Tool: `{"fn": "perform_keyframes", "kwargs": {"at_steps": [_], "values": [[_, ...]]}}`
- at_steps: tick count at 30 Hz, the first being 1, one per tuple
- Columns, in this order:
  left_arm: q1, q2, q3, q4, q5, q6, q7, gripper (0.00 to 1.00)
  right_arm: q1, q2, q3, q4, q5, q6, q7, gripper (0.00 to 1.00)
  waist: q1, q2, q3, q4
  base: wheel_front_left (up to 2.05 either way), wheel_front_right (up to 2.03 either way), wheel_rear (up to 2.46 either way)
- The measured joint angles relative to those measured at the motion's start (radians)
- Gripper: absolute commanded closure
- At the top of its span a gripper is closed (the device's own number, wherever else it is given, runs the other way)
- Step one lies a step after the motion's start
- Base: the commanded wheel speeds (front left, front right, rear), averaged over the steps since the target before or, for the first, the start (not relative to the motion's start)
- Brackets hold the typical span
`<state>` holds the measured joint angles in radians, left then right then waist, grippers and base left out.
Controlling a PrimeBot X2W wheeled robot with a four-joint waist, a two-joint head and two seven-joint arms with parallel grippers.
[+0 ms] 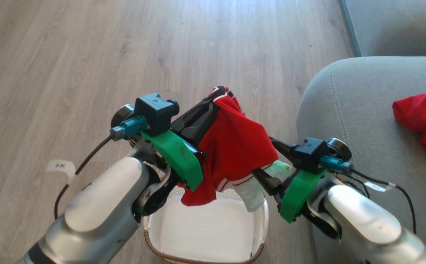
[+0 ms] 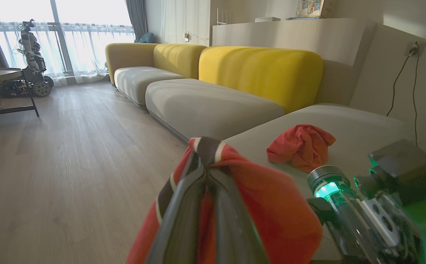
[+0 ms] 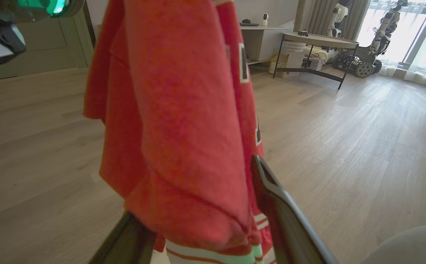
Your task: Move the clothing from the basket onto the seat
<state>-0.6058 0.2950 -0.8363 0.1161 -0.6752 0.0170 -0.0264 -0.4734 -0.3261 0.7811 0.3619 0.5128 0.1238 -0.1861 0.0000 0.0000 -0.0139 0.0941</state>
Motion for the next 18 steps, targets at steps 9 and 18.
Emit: {"fn": "perform_keyframes", "kwargs": {"at_steps": [9,18], "values": [[-0.002,-0.01,-0.024,0.005,-0.004,-0.008,0.008,1.0,-0.081,0.04,0.096,0.116,0.073,0.0,-0.04,0.0,0.0,0.0,-0.005,0.022,0.0,0.0,0.0],[-0.002,-0.007,-0.026,0.011,-0.007,-0.007,0.008,1.0,-0.1,0.062,0.131,0.148,0.115,0.0,-0.062,1.0,0.0,0.0,-0.006,0.016,0.0,0.0,0.0]]}}
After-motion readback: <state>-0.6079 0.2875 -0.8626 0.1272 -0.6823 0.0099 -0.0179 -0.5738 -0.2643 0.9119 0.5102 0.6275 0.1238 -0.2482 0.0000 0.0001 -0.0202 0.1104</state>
